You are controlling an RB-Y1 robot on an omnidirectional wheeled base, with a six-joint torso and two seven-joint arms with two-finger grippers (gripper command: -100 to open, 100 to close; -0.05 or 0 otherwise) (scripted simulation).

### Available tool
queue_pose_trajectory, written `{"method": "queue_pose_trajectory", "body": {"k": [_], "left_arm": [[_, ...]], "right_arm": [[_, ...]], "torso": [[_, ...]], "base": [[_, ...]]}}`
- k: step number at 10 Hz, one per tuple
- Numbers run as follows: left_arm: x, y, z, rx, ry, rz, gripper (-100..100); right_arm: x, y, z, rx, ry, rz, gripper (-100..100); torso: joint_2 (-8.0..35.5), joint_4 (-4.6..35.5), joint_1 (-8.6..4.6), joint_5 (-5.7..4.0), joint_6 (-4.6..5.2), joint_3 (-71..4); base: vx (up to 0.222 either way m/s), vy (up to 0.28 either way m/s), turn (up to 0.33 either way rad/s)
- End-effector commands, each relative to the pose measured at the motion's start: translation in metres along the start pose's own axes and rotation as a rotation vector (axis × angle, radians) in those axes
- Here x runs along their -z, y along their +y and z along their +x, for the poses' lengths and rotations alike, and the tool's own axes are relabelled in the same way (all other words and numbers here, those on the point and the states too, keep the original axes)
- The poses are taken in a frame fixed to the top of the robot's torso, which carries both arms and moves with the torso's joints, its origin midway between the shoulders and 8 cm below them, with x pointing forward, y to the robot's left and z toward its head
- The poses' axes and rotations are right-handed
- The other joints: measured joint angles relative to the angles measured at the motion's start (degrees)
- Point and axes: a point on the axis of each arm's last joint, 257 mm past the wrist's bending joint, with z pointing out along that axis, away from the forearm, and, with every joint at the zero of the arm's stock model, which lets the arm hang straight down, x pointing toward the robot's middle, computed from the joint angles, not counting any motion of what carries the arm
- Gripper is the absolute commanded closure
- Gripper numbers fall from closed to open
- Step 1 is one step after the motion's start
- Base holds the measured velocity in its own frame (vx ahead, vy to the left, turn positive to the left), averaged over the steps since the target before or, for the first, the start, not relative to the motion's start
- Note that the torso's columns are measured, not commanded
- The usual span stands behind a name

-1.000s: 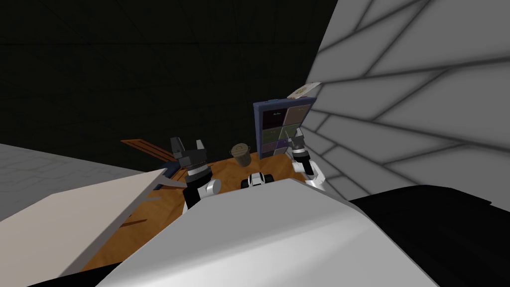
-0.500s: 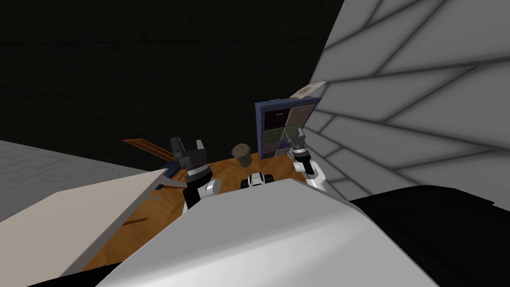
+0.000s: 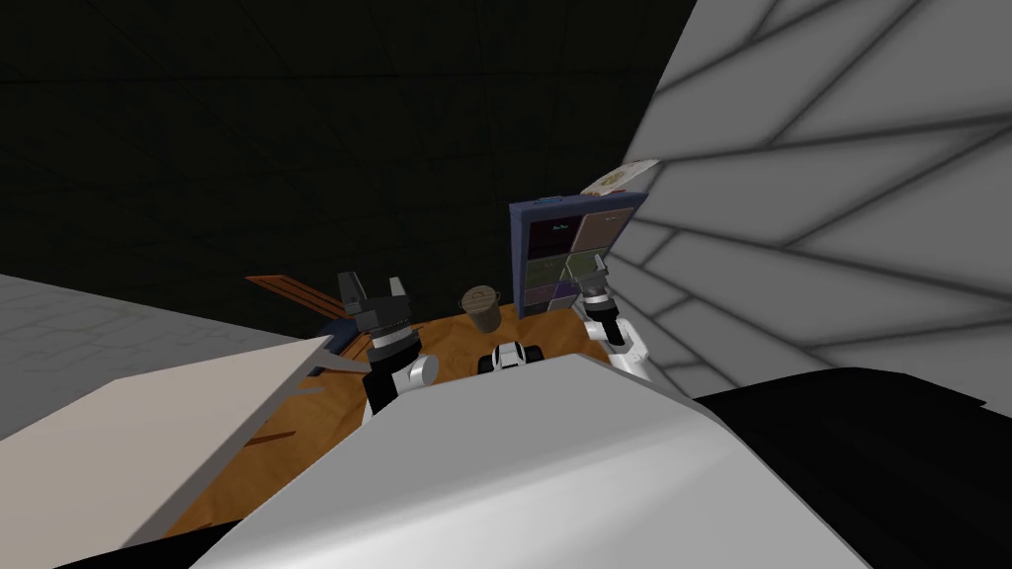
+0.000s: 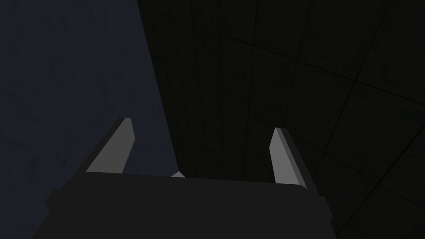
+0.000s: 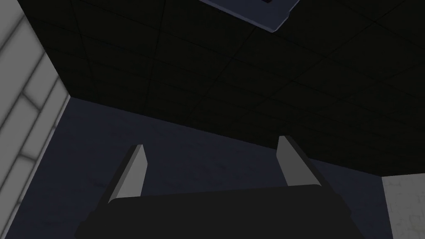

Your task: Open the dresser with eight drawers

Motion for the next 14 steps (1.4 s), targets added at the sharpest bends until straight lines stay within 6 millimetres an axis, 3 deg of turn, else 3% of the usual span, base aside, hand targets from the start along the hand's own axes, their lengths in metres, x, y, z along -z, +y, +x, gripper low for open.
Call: {"method": "queue_pose_trajectory", "body": {"k": [1,14], "left_arm": [[0.0,0.0,0.0,0.0,0.0,0.0,0],[0.0,0.0,0.0,0.0,0.0,0.0,0]], "right_arm": [[0.004,-0.005,0.01,0.111,0.015,-0.006,-100],[0.033,-0.034,0.063,0.613,0.115,-0.052,-100]], "torso": [[-0.1,0.0,0.03,0.0,-0.02,0.0],[-0.1,0.0,0.04,0.01,-0.02,0.0]], "base": [[0.066,0.008,0.043],[0.059,0.008,0.036]]}}
